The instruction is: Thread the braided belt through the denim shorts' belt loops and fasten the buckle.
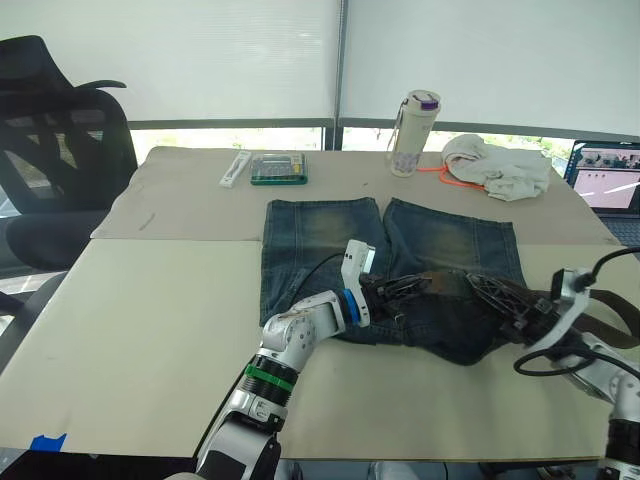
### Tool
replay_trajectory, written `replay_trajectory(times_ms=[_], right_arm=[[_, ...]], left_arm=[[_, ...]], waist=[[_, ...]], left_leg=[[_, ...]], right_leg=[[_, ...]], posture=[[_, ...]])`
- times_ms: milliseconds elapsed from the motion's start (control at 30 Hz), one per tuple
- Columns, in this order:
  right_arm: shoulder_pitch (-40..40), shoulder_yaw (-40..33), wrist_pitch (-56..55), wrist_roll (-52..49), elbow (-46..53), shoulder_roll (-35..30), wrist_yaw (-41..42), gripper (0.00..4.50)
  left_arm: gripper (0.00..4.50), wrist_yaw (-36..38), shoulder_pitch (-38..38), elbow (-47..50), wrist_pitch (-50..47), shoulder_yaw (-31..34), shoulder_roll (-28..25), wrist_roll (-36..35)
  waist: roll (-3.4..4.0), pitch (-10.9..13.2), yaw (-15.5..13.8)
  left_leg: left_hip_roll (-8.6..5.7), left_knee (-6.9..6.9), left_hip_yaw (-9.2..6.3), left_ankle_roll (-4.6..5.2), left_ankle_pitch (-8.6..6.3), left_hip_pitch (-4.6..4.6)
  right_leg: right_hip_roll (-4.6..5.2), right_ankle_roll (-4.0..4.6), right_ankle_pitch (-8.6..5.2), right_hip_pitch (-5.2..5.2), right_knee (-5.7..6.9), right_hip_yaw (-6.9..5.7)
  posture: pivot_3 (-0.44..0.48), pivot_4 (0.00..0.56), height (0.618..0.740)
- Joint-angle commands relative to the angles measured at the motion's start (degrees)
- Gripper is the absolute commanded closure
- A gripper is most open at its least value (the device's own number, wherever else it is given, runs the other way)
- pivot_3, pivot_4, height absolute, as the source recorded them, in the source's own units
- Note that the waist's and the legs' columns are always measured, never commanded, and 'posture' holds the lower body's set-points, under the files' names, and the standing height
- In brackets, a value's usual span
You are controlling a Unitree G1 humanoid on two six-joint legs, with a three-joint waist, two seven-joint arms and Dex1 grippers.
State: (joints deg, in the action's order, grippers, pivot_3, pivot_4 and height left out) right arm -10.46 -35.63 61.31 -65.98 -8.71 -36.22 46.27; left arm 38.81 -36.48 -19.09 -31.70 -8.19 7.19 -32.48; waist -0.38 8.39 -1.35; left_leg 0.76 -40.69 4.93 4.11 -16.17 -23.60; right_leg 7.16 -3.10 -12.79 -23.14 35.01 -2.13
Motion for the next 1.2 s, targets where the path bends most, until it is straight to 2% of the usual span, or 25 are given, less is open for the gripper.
replay_trajectory(times_ms=[33, 167, 367, 500, 667, 733, 800, 1000, 1200], right_arm=[[3.31, -5.69, -0.17, -3.33, 2.1, -2.27, 2.16, 0.87], [8.35, -9.11, 1.37, -8.59, 8.84, -1.58, 0.43, 0.87], [16.61, -11.83, 1.43, -13.42, 16.02, -1.19, -3.12, 0.87], [21.72, -12.97, -1.52, -10.82, 16.95, -1.38, -4.86, 0.87], [23.12, -13.08, -4.15, -7.68, 14.54, -2.31, -6.57, 0.87], [23.82, -12.37, -3.2, -8.65, 16.43, -2.6, -6.14, 0.87], [22.89, -11.28, -2.16, -11.71, 19.16, -2.1, -7.44, 0.87], [17.47, -0.76, -2.69, -16.95, 27.48, 2.54, -14.72, 0.87], [13.91, 11.03, -7.17, -11.45, 32.34, 11.13, -21.15, 0.87]], left_arm=[[4.5, -0.4, -2.94, -1.21, 2.7, -0.68, 2.06, 2.78], [4.5, -1.63, -3.36, -4.48, 3.59, -1.96, 2.03, 6.5], [4.5, -2.7, -3.7, -3.95, 4.25, -0.22, 1.76, 6.71], [4.5, -2.6, -3.03, -1.07, 3.75, 0.29, -0.08, 7.05], [4.5, -2.07, -2.12, 2.32, 1.79, 0.49, -1.3, 6.88], [4.5, -1.83, -1.73, 4.0, 0.71, 0.91, -1.7, 6.22], [4.5, -1.72, -1.45, 5.46, -1.39, 2.04, -1.8, 4.6], [4.5, 1.82, 0.44, 12.67, -10.04, 3.57, -3.69, -2.34], [4.5, 2.64, 2.7, 19.02, -14.68, 4.31, -6.16, -6.6]], waist=[[-0.01, 0.01, -0.06], [-0.01, 0.0, 0.0], [-0.01, 0.01, 0.08], [-0.01, 0.01, -0.2], [0.0, 0.0, -0.11], [0.0, 0.0, -0.21], [0.0, 0.0, -0.12], [0.01, -0.01, 0.55], [0.03, -0.02, 0.22]], left_leg=[[0.0, -0.01, 0.0, 0.01, -0.01, -0.03], [0.02, 0.0, -0.02, 0.02, -0.01, -0.02], [0.07, 0.02, -0.08, 0.03, -0.02, -0.03], [0.03, -0.02, -0.07, 0.1, -0.06, -0.11], [0.01, -0.04, -0.07, 0.11, -0.07, -0.1], [0.01, -0.04, -0.08, 0.11, -0.07, -0.11], [0.02, -0.03, -0.08, 0.11, -0.07, -0.11], [0.07, -0.03, -0.15, 0.09, -0.06, -0.1], [0.03, -0.05, -0.15, 0.03, -0.02, -0.12]], right_leg=[[0.0, 0.0, 0.0, -0.01, -0.02, 0.0], [0.01, 0.0, 0.0, -0.01, -0.01, -0.01], [0.01, 0.0, 0.0, -0.02, -0.01, -0.02], [0.09, 0.0, 0.0, -0.02, -0.03, -0.03], [0.09, -0.02, 0.01, -0.02, -0.01, -0.02], [0.08, -0.02, 0.0, -0.03, -0.01, -0.03], [0.08, -0.02, 0.0, -0.04, -0.01, -0.03], [0.02, -0.02, 0.0, -0.04, 0.01, -0.03], [0.02, -0.02, 0.0, -0.05, 0.05, -0.03]], posture=[[0.0, 0.15, 0.737], [0.0, 0.15, 0.737], [0.0, 0.15, 0.737], [0.0, 0.15, 0.737], [0.0, 0.15, 0.737], [0.0, 0.15, 0.737], [0.0, 0.15, 0.737], [0.0, 0.15, 0.737], [0.0, 0.15, 0.737]])
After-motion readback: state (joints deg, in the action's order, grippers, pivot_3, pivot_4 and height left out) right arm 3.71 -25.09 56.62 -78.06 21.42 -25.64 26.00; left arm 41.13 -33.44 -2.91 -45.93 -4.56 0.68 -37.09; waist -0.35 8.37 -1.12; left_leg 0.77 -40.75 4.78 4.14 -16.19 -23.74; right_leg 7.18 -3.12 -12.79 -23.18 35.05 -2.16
